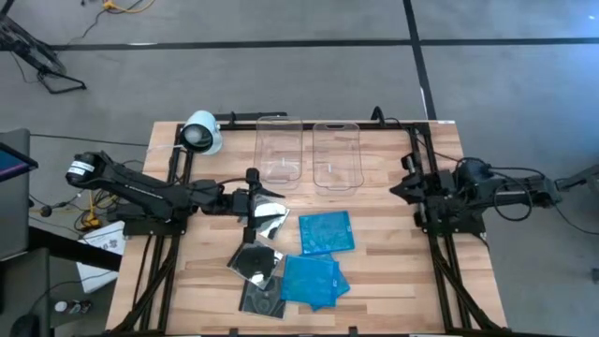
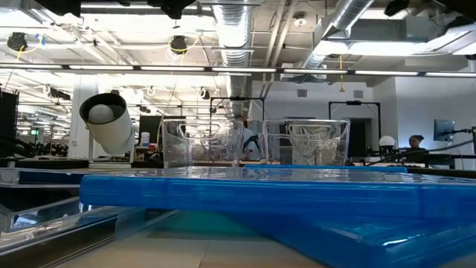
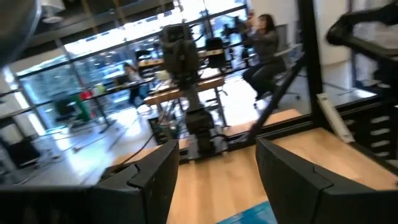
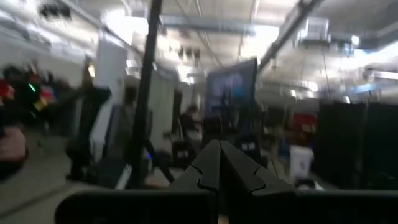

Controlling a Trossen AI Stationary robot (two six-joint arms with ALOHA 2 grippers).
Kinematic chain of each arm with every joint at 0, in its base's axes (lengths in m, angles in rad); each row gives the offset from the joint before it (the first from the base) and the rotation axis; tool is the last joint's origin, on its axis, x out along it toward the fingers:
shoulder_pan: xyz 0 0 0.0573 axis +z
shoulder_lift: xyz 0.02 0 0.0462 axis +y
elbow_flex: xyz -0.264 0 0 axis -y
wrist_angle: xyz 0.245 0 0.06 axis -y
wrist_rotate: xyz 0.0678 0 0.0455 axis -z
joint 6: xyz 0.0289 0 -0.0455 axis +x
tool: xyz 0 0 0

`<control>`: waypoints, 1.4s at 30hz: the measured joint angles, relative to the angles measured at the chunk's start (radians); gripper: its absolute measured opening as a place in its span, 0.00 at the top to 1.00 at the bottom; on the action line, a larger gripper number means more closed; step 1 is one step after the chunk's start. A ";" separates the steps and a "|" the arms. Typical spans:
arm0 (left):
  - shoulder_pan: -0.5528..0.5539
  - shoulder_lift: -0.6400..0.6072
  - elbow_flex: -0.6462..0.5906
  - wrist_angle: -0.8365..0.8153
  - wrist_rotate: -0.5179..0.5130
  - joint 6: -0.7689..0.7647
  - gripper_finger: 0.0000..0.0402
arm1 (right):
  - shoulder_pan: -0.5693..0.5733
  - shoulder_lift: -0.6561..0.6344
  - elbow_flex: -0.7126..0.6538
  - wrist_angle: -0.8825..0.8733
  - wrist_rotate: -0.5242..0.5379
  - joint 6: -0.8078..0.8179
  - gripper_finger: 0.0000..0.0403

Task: Pick & place jewel cases by type
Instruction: Put the top blue CD case into the right transparent bin

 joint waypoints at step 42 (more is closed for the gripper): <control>-0.212 0.000 0.171 -0.856 -0.357 -0.254 0.48 | 0.407 1.030 0.479 -0.512 0.626 -0.032 0.71</control>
